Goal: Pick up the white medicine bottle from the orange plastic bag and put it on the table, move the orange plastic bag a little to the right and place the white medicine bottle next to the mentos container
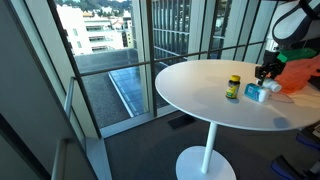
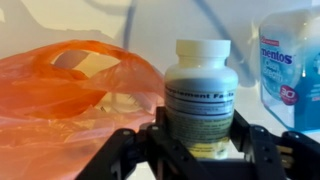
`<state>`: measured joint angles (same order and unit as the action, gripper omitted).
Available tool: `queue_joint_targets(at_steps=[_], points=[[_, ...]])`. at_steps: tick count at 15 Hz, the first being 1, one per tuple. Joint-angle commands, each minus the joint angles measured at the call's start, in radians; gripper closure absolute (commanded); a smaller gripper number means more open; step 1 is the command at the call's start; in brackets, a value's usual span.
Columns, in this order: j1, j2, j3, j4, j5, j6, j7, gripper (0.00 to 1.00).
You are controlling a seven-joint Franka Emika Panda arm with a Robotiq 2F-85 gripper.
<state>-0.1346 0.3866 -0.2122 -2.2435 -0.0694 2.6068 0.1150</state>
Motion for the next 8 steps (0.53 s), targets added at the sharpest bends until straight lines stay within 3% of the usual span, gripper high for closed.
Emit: queue_joint_targets(at_steps=[1,3,4,7,8], points=[[-0.022,0.049,0.015,0.053,0.014,-0.009,-0.039,0.64],[-0.027,0.062,0.017,0.063,0.022,-0.018,-0.041,0.64],[-0.027,0.064,0.016,0.065,0.023,-0.022,-0.039,0.20],[-0.026,0.031,0.010,0.053,0.021,-0.042,-0.031,0.01],[-0.021,0.018,0.005,0.050,0.018,-0.053,-0.017,0.00]])
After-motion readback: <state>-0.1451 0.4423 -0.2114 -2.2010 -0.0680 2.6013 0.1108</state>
